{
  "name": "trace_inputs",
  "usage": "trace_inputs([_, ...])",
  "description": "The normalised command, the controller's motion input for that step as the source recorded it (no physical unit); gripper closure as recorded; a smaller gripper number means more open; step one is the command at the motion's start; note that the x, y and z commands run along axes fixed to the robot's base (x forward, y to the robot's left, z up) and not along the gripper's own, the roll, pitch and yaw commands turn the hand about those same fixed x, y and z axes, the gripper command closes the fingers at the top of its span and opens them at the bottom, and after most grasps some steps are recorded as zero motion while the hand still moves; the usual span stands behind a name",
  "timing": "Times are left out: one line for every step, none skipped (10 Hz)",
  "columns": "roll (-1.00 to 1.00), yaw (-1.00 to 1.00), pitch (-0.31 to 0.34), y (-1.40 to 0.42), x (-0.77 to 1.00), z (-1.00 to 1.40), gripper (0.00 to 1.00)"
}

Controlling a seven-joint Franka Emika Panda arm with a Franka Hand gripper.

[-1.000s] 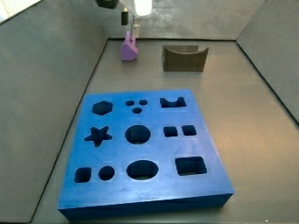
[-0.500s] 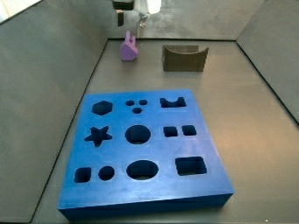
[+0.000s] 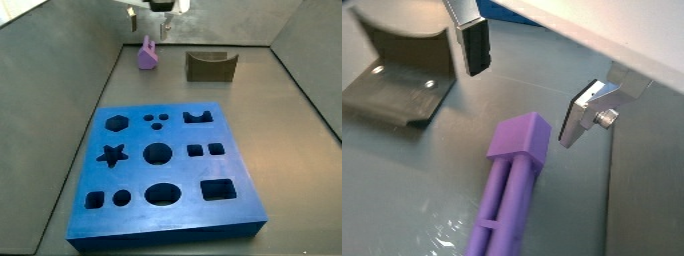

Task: Pick up the 3 prong object. Move up. Rotate the 3 prong object. Place the 3 prong object on the fixture. Regrasp the 3 prong object. Move to above the board. Insert the 3 prong object.
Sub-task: Rotate the 3 prong object.

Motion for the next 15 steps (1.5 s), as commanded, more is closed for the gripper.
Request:
trace_inputs([0.01, 1.0, -0.034, 0.0, 0.04, -0.03, 0.0])
trace_inputs([0.01, 1.0, -0.041, 0.0, 0.04, -0.03, 0.0])
trace_inputs([0.02, 1.0, -0.05, 0.0, 0.04, -0.03, 0.0])
trace_inputs([0.02, 0.95, -0.059, 0.0, 0.04, -0.03, 0.0])
trace_inputs([0.02, 0.63, -0.059, 0.0, 0.04, -0.03, 0.0])
trace_inputs([0.02, 0.42, -0.058, 0.0, 0.04, -0.04, 0.0])
trace_inputs([0.02, 0.31, -0.057, 0.0, 0.04, -0.04, 0.0])
trace_inputs([0.0, 0.0, 0.0, 0.0, 0.0, -1.0, 0.0])
trace_inputs([0.0, -0.04, -0.003, 0.0, 0.0, -1.0, 0.0])
trace_inputs([-0.01, -0.05, -0.021, 0.0, 0.01, -1.0, 0.0])
trace_inputs([-0.02, -0.04, -0.027, 0.0, 0.02, -1.0, 0.0])
trace_inputs([-0.04, -0.02, -0.03, 0.0, 0.03, -1.0, 0.0])
trace_inputs([-0.05, -0.01, -0.03, 0.0, 0.03, -1.0, 0.0])
trace_inputs([-0.07, 0.01, -0.03, 0.01, 0.05, -0.88, 0.0])
trace_inputs([-0.08, 0.01, -0.031, 0.01, 0.05, -0.79, 0.0])
